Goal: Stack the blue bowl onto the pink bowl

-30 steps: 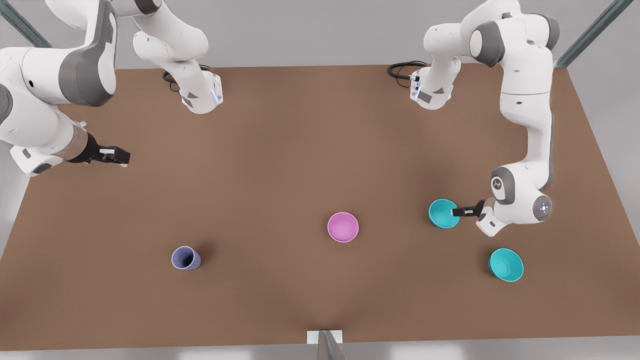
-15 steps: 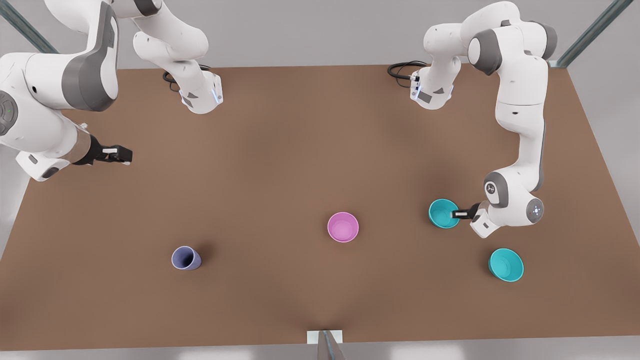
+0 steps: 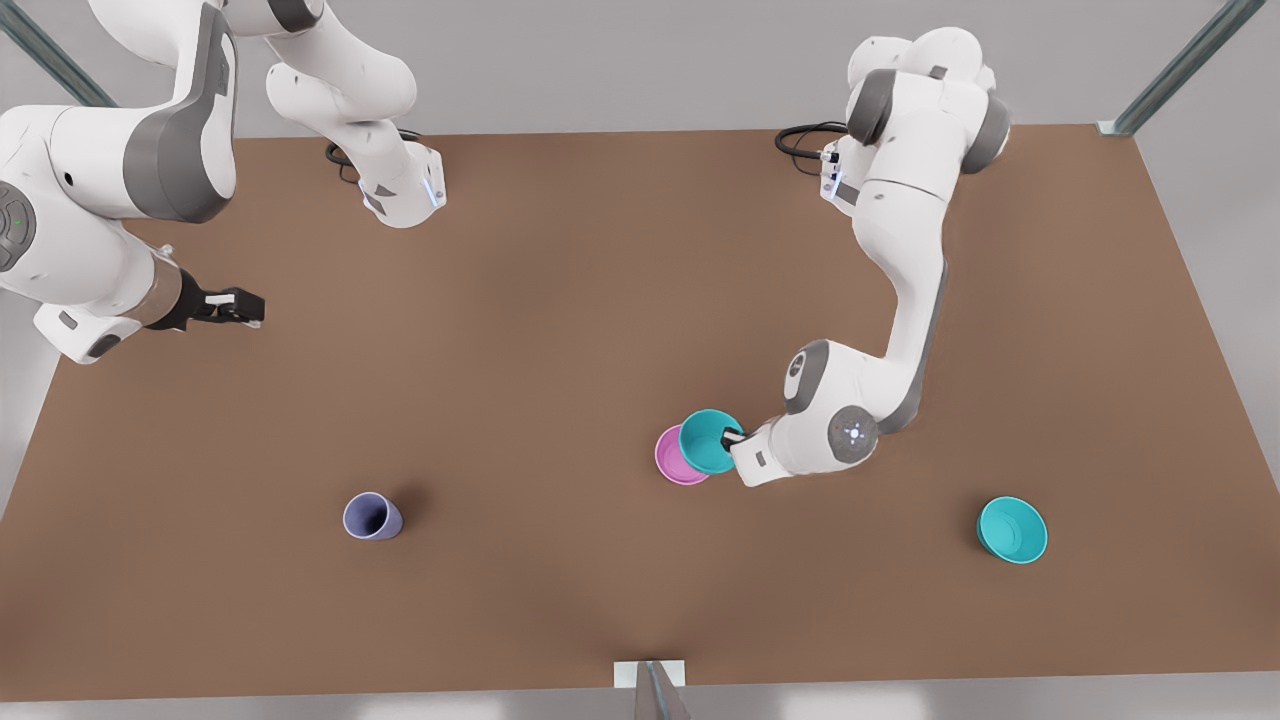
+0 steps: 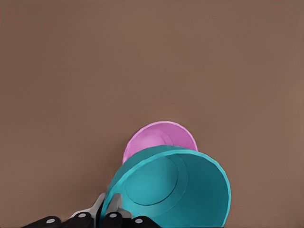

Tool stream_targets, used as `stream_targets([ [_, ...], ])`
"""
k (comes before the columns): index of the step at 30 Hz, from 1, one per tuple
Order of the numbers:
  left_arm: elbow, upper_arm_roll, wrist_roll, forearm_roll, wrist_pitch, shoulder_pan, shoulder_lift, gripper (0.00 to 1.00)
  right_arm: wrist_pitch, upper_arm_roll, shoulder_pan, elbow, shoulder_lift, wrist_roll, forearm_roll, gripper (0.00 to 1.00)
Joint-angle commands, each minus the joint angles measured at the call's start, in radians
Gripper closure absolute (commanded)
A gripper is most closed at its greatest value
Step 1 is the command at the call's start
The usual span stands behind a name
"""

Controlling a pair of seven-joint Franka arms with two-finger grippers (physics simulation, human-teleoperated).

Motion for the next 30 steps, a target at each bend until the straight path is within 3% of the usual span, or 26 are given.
stream_targets([
  [1, 0.052, -0.002, -0.732, -0.001, -0.042, -0.045, 0.038, 0.79, -0.001, 0.000, -0.001, 0.000, -0.001, -0.033, 0.000, 0.00],
  [18, -0.031, 0.014, -0.661, -0.010, 0.083, -0.036, 0.009, 0.79, -0.001, 0.000, -0.008, 0.008, 0.010, -0.034, -0.003, 0.00],
  [30, -0.063, 0.014, -0.640, -0.005, 0.068, -0.034, 0.009, 0.79, -0.001, 0.000, -0.010, 0.010, 0.011, -0.034, -0.004, 0.00],
])
